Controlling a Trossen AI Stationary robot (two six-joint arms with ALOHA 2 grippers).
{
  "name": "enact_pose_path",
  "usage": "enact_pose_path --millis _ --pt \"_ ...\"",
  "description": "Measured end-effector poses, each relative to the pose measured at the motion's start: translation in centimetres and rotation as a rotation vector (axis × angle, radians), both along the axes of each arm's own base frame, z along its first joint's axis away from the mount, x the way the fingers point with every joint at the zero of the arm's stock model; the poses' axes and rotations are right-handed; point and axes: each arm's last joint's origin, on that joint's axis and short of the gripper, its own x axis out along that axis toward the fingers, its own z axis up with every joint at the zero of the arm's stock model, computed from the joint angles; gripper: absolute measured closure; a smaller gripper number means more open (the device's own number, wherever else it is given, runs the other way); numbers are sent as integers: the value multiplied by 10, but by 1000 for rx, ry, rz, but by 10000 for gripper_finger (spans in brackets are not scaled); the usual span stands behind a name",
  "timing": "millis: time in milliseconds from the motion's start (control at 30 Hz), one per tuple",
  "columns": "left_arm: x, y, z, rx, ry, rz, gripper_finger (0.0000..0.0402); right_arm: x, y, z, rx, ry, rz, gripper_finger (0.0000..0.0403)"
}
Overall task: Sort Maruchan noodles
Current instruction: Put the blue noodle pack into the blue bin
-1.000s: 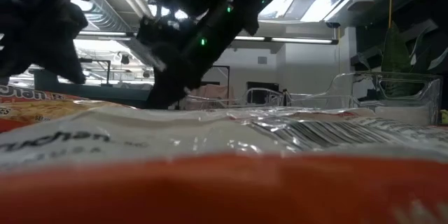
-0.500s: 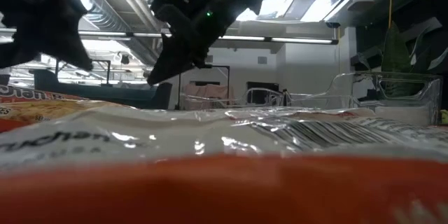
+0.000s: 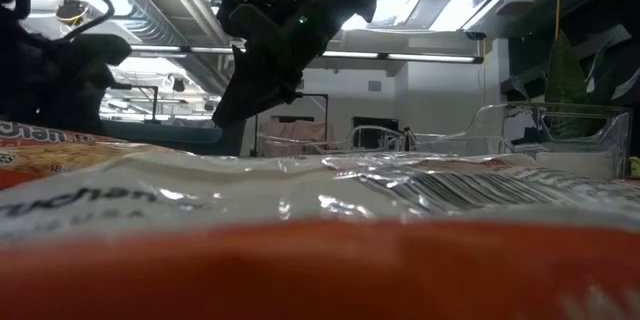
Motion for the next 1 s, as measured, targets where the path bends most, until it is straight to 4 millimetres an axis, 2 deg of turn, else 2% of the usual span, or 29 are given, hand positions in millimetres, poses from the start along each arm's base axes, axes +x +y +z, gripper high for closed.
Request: enact_pose_path --millis 200,333,567,667,800,1000 --pt "-5 2 -4 -59 55 24 401 0 0 0 -1 5 18 266" --pt "-7 2 -5 -82 96 23 401 0 3 0 -50 -15 170 240" --pt "-8 4 -6 -97 135 25 401 7 5 3 -249 -140 424 172" --pt "-8 6 -7 -106 150 28 401 8 5 -4 -314 -141 493 139" --pt "-14 9 -15 -129 255 19 401 11 5 -16 -358 -130 546 107" --pt "-13 10 -17 -127 228 18 401 13 6 -30 -459 -94 553 101"
